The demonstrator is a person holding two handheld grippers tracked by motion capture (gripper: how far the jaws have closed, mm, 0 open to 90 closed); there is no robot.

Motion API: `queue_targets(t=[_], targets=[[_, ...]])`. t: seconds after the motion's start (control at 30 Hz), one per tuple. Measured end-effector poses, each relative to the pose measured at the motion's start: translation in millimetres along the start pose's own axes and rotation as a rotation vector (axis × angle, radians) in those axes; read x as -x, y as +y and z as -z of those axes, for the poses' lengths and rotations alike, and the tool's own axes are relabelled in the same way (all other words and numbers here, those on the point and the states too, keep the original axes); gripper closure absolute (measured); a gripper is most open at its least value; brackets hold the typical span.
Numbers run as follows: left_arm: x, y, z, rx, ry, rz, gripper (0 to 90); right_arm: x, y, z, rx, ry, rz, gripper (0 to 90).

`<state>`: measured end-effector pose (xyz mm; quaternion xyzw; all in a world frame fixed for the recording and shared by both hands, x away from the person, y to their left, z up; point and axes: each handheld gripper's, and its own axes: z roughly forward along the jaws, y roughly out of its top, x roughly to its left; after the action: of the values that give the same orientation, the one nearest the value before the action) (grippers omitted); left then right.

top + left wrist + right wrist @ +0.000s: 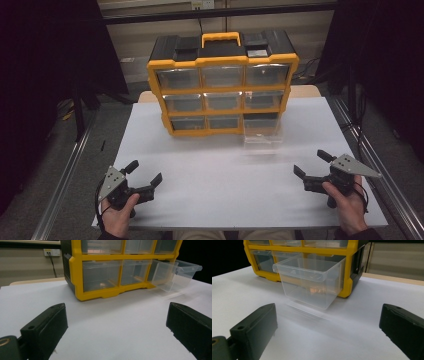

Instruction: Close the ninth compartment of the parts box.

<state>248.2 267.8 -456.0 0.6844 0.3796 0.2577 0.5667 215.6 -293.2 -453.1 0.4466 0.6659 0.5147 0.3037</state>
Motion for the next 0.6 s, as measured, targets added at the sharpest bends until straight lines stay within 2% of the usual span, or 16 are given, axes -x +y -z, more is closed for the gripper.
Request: queue_targets(t=[0.23,0.37,0.47,0.53,0.6], targets=[[-0.8,-0.2,-1.3,-0.027,0.009,-0.016,3.4,0.6,-0.3,-0.6,-0.004,0.011,-0.01,1.0],[-1.1,-0.3,-1.7,-0.037,0.011,-0.008,3.4,-0.1,-0.2,-1.3,-0.006,0.019,-0.013,0.9],[-1.3,0.3,-2.6,-0.046,0.009,-0.016,3.4,-1.4,-0.2,-1.7,-0.012,0.033,-0.003,0.9],[-0.4,0.0,-3.9,-0.047,0.009,-0.012,4.0,-3.2,0.1,-2.4,-0.023,0.064,0.005,1.0],[-0.8,0.1,-2.7,-0.052,0.006,-0.02,4.0,-4.3,0.4,-3.7,-0.026,0.065,0.005,1.0]])
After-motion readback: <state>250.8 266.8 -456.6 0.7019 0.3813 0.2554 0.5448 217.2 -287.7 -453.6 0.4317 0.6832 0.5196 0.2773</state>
